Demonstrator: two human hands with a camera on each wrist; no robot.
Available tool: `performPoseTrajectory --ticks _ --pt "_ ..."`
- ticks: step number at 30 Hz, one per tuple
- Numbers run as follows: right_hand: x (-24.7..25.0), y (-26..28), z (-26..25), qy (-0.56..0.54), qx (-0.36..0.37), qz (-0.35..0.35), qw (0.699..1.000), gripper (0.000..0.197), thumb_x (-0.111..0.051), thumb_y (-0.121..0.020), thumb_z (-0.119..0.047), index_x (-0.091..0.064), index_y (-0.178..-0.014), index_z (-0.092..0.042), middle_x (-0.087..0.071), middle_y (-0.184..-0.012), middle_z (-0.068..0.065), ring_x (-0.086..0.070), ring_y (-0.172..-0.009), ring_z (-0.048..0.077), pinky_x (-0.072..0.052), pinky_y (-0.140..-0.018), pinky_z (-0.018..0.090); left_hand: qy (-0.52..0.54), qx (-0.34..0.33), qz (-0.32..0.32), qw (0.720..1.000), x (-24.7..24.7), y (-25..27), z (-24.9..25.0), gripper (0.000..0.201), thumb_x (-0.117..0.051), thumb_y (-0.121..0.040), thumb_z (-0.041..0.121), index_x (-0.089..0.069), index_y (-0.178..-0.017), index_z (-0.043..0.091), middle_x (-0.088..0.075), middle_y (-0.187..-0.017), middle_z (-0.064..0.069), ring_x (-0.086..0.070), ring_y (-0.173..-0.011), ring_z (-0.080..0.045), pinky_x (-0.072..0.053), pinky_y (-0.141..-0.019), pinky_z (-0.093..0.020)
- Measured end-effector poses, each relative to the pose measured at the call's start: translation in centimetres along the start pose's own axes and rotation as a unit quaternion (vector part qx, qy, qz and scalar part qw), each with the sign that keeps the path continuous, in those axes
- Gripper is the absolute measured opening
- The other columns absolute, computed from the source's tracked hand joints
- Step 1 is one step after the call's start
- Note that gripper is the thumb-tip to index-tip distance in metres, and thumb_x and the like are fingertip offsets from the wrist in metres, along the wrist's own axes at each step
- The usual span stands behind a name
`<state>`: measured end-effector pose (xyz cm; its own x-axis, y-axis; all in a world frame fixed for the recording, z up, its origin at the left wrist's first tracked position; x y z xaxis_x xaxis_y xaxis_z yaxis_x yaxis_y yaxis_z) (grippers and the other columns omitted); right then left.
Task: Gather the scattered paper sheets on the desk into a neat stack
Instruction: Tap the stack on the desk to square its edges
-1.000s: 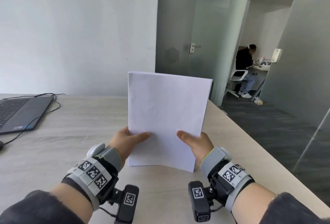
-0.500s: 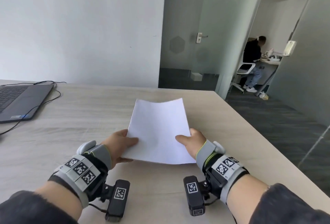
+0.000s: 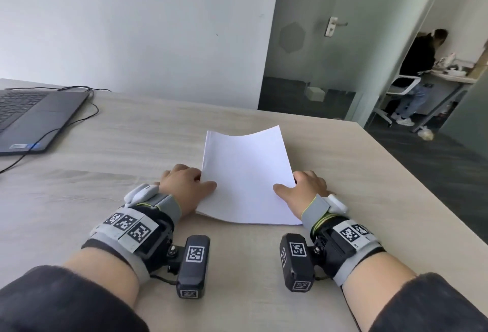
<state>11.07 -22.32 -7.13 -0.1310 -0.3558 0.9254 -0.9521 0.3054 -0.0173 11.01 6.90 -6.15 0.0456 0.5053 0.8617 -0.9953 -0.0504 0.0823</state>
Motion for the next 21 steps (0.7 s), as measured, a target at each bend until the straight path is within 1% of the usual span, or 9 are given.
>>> performPoseTrajectory --ticks 2,4,6,10,12,14,16,18,21 --pt "-0.3 -1.3 -0.1 0.017 0.005 -0.006 1.000 0.040 -0.046 -0.074 -0.065 -0.050 -0.089 -0.029 -0.052 -0.117 -0.008 -0.044 -0.112 0.023 -0.038 -0.096 0.045 -0.015 0.004 0.012 1.000 0.1 -1.1 0.2 0.038 -0.051 -0.087 0.054 -0.065 -0.116 0.034 -0.046 -0.140 0.009 -0.038 -0.132 -0.024 -0.029 -0.101 -0.042" --pt "-0.2 -2.5 -0.3 0.028 0.009 -0.002 1.000 0.041 -0.047 -0.076 -0.066 -0.051 -0.096 -0.030 -0.051 -0.122 -0.008 -0.043 -0.117 0.022 -0.035 -0.095 0.044 -0.029 -0.005 0.014 0.999 0.1 -2.1 0.6 0.041 -0.052 -0.088 0.053 -0.062 -0.124 0.035 -0.042 -0.149 0.011 -0.035 -0.138 -0.022 -0.026 -0.104 -0.043" --pt "-0.2 -3.3 -0.4 0.033 0.006 0.006 0.999 0.042 -0.048 -0.077 -0.065 -0.051 -0.099 -0.030 -0.050 -0.123 -0.007 -0.043 -0.119 0.022 -0.033 -0.094 0.043 -0.047 -0.012 0.008 0.999 -0.1 -3.0 0.6 0.042 -0.052 -0.086 0.054 -0.061 -0.122 0.034 -0.042 -0.150 0.011 -0.034 -0.139 -0.022 -0.026 -0.103 -0.043" --pt "-0.6 -4.0 0.0 0.024 0.001 0.016 1.000 0.051 -0.050 -0.075 -0.067 -0.057 -0.113 -0.034 -0.050 -0.125 -0.009 -0.042 -0.123 0.022 -0.032 -0.099 0.045 -0.066 -0.016 -0.024 0.997 -0.9 -4.1 0.3 0.048 -0.051 -0.077 0.057 -0.056 -0.119 0.033 -0.039 -0.154 0.011 -0.029 -0.144 -0.020 -0.025 -0.107 -0.045" --pt "-0.6 -4.0 0.0 0.013 0.005 0.019 1.000 0.056 -0.049 -0.073 -0.067 -0.056 -0.121 -0.038 -0.049 -0.128 -0.010 -0.041 -0.124 0.022 -0.034 -0.103 0.047 -0.059 -0.010 -0.030 0.998 -0.8 -4.1 0.2 0.053 -0.048 -0.071 0.059 -0.056 -0.116 0.033 -0.041 -0.151 0.011 -0.029 -0.144 -0.018 -0.024 -0.107 -0.045" --pt "-0.7 -4.1 0.1 0.008 0.008 0.015 1.000 0.060 -0.045 -0.071 -0.067 -0.055 -0.123 -0.041 -0.049 -0.130 -0.011 -0.041 -0.125 0.022 -0.035 -0.104 0.049 -0.052 -0.008 -0.028 0.998 -0.8 -4.0 0.3 0.054 -0.049 -0.070 0.059 -0.057 -0.116 0.034 -0.043 -0.149 0.011 -0.029 -0.144 -0.017 -0.024 -0.107 -0.044" --pt "-0.6 -4.0 0.0 0.005 0.012 0.013 1.000 0.061 -0.041 -0.070 -0.067 -0.055 -0.123 -0.042 -0.050 -0.131 -0.011 -0.041 -0.125 0.023 -0.035 -0.104 0.050 -0.052 -0.008 -0.023 0.998 -0.5 -3.7 0.5 0.054 -0.057 -0.079 0.055 -0.055 -0.129 0.036 -0.034 -0.158 0.013 -0.023 -0.149 -0.015 -0.020 -0.110 -0.044" --pt "-0.5 -4.0 0.0 -0.009 0.010 0.012 1.000 0.063 -0.040 -0.072 -0.067 -0.054 -0.128 -0.042 -0.050 -0.135 -0.009 -0.041 -0.128 0.025 -0.035 -0.106 0.051 -0.060 -0.007 -0.023 0.998 -0.3 -3.6 0.6 0.062 -0.061 -0.083 0.051 -0.048 -0.142 0.037 -0.025 -0.164 0.014 -0.016 -0.153 -0.013 -0.015 -0.115 -0.044" --pt "-0.3 -4.1 0.0 -0.028 0.011 0.017 0.999 0.055 -0.041 -0.078 -0.062 -0.056 -0.126 -0.041 -0.050 -0.137 -0.010 -0.040 -0.130 0.024 -0.033 -0.108 0.050 -0.063 -0.008 -0.023 0.998 -0.2 -3.4 0.8 0.065 -0.060 -0.084 0.052 -0.044 -0.146 0.037 -0.022 -0.165 0.015 -0.013 -0.154 -0.012 -0.013 -0.117 -0.044"
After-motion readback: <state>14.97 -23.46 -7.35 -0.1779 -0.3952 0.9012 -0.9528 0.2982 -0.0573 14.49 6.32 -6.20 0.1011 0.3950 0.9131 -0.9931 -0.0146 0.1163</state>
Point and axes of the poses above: each hand's wrist, its own y-axis away from the middle knuckle, its own x-axis out of the back of the hand, z = x × y, the point moved 8 cm from there along -y, towards the middle knuckle
